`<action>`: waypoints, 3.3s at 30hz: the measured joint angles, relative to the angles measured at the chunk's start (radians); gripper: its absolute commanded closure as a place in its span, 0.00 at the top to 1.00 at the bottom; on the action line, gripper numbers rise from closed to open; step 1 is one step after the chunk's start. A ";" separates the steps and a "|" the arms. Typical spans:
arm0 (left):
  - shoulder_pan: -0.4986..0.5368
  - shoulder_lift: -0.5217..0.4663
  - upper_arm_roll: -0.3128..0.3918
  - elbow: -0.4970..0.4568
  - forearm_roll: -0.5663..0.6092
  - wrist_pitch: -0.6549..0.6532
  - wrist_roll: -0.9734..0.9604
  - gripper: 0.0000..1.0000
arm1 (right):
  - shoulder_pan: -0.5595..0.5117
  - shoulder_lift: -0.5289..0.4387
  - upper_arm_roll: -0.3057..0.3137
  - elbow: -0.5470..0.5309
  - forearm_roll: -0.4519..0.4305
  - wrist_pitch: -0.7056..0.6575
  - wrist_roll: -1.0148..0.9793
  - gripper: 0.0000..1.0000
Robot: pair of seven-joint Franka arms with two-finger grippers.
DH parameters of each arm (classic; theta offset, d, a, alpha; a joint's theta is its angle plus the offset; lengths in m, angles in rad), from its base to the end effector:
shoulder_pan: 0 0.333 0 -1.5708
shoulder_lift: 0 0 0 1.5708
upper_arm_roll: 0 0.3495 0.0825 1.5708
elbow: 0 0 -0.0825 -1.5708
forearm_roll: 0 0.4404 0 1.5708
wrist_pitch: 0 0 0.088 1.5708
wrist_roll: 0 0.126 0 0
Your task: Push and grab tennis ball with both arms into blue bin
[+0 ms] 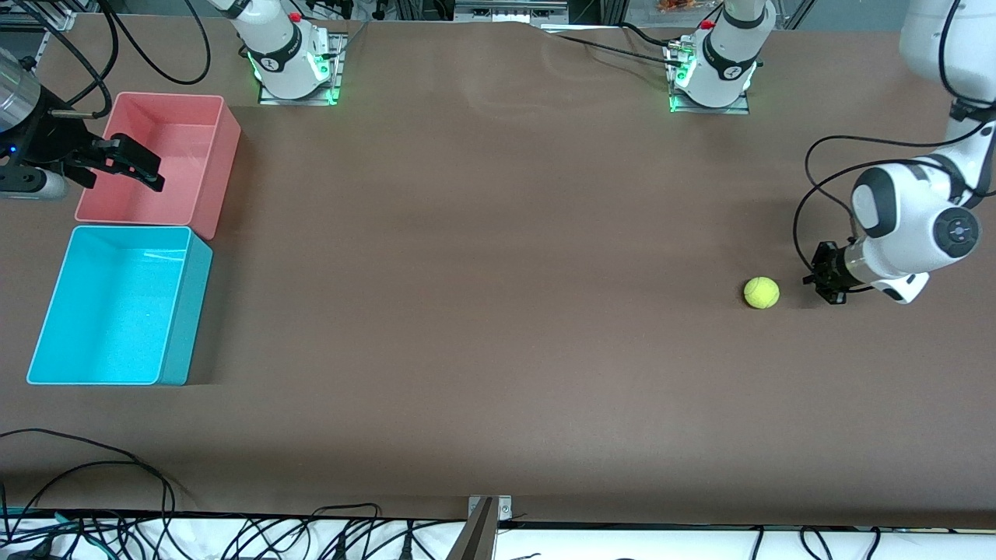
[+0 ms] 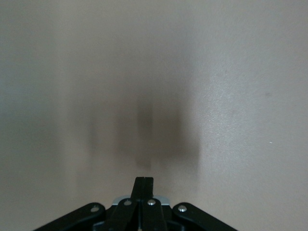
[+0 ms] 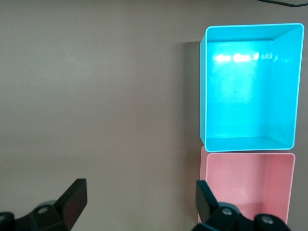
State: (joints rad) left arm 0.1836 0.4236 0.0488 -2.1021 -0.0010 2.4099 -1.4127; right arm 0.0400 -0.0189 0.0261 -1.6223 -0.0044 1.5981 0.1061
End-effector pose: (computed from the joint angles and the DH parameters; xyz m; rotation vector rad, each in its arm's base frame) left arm 0.5969 0.1419 0.1709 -2.0834 -2.2390 0.1299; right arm 0.6048 0.0396 0.6256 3.1356 -0.0625 -0.0076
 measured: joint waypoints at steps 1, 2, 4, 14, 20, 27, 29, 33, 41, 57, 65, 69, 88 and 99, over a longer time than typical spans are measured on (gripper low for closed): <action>-0.001 0.009 -0.002 0.000 0.000 0.012 -0.003 0.00 | 0.000 0.000 0.000 0.000 0.000 0.000 0.000 1.00; -0.001 0.017 -0.003 0.000 0.000 0.021 -0.005 0.00 | 0.000 0.000 0.000 0.000 0.000 0.000 0.000 1.00; -0.003 0.029 -0.006 0.000 0.000 0.032 -0.009 0.00 | 0.000 0.000 0.000 0.000 0.000 0.000 0.000 1.00; 0.002 0.038 -0.008 0.001 0.049 0.042 -0.008 0.00 | 0.000 0.000 0.000 0.000 0.000 0.000 0.000 1.00; 0.061 0.038 -0.001 0.010 0.158 0.053 -0.008 0.00 | 0.000 0.000 0.000 0.000 0.000 0.000 0.000 1.00; 0.136 0.038 0.000 0.017 0.261 0.070 0.001 0.00 | 0.000 0.000 0.000 0.000 0.000 0.000 0.000 1.00; 0.141 0.038 0.000 0.019 0.268 0.071 0.002 0.00 | 0.000 0.000 0.000 0.000 0.000 0.000 0.000 1.00; 0.139 0.039 -0.017 0.019 0.268 0.071 0.000 0.00 | 0.000 0.000 0.000 0.000 0.000 0.000 0.000 1.00; 0.133 0.045 -0.193 -0.011 0.256 0.070 -0.121 0.00 | 0.000 0.000 0.000 0.000 0.000 0.000 0.000 1.00; 0.160 0.019 -0.334 -0.027 0.250 0.023 -0.194 0.00 | 0.000 0.000 0.000 0.000 0.000 0.000 0.000 1.00; 0.235 0.008 -0.331 -0.023 0.250 0.020 -0.064 0.00 | 0.000 0.000 0.000 0.000 0.000 0.000 0.000 1.00; 0.241 -0.001 -0.330 -0.008 0.250 0.011 -0.030 0.00 | 0.000 0.000 0.000 0.000 0.000 0.000 0.000 1.00; 0.237 -0.046 -0.373 0.368 0.250 -0.431 0.426 0.00 | 0.000 0.000 0.000 0.000 0.000 0.000 0.000 1.00; 0.229 -0.050 -0.417 0.577 0.222 -0.631 0.826 0.08 | 0.000 0.000 0.000 0.000 0.000 -0.001 0.000 1.00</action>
State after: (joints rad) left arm 0.4125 0.3733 -0.3685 -1.5255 0.2209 1.7791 -0.5865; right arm 0.0402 -0.0189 0.0262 -1.6222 -0.0044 1.5976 0.1061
